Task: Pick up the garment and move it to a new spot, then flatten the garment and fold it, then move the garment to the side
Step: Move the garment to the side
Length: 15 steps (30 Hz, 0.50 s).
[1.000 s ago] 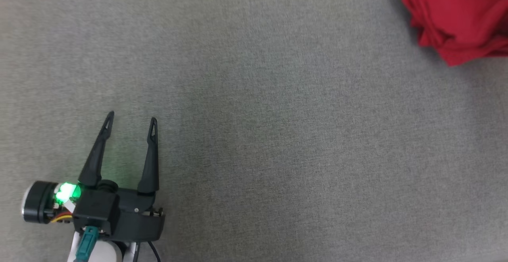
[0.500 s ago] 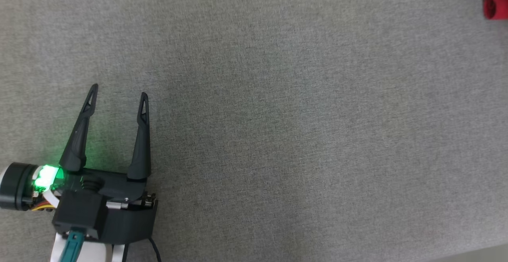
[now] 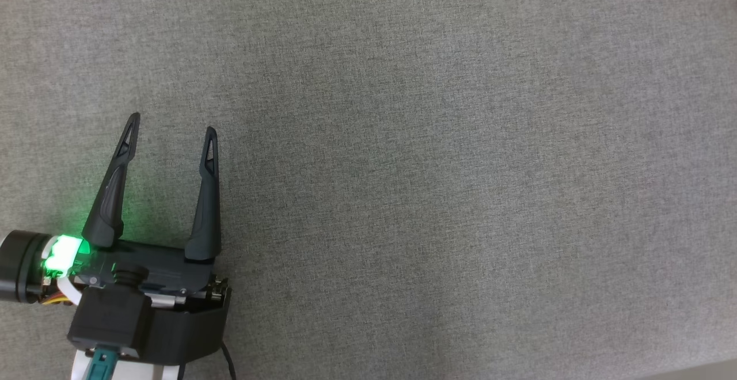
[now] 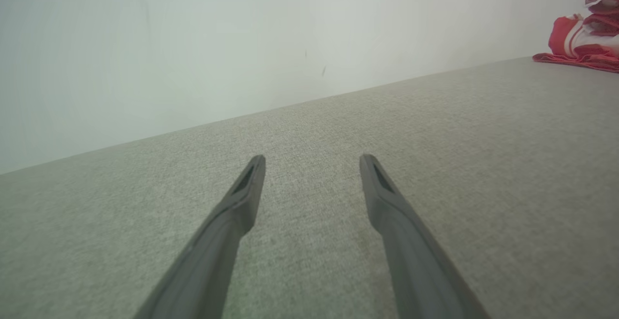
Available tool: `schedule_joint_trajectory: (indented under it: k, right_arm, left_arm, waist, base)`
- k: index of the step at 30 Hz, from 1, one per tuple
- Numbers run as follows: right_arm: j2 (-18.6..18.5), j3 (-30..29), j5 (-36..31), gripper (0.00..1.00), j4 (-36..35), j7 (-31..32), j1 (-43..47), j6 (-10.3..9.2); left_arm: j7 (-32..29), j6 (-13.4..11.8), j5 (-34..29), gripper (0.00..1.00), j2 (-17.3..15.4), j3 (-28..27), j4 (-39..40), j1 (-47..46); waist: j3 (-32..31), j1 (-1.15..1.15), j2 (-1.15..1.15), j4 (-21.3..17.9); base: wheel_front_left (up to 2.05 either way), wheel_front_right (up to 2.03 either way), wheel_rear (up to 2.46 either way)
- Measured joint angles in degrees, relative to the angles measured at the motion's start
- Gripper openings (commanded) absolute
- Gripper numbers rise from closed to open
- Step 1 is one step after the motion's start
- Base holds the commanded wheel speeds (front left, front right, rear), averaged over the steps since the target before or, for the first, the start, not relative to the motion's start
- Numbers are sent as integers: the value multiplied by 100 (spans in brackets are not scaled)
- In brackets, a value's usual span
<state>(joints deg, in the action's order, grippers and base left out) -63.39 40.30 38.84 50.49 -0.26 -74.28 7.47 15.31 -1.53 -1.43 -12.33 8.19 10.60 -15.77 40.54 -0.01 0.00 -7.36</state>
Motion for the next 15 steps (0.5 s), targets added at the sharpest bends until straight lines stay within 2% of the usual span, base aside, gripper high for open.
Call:
schedule_joint_trajectory:
  k: [1, 9, 15]
  right_arm:
    - [14, -8, -4, 100, 41, -25, -26, 0]
    - [279, -32, -320, 100, 319, -279, -243, 0]
    - [569, -98, -403, 100, 143, -827, -342, 0]
  left_arm:
    - [0, -7, 1, 100, -5, 10, -3, -6]
    - [-2, -119, 100, 100, 13, 23, -175, -7]
    - [-12, -208, 209, 100, 42, -76, -407, 225]
  waist:
    - [5, 0, 0, 7]
    - [-209, 1, 1, 65]
    - [-613, 1, 1, 106]
  base:
    - [0, 0, 0]
    - [0, 0, 0]
    - [0, 0, 0]
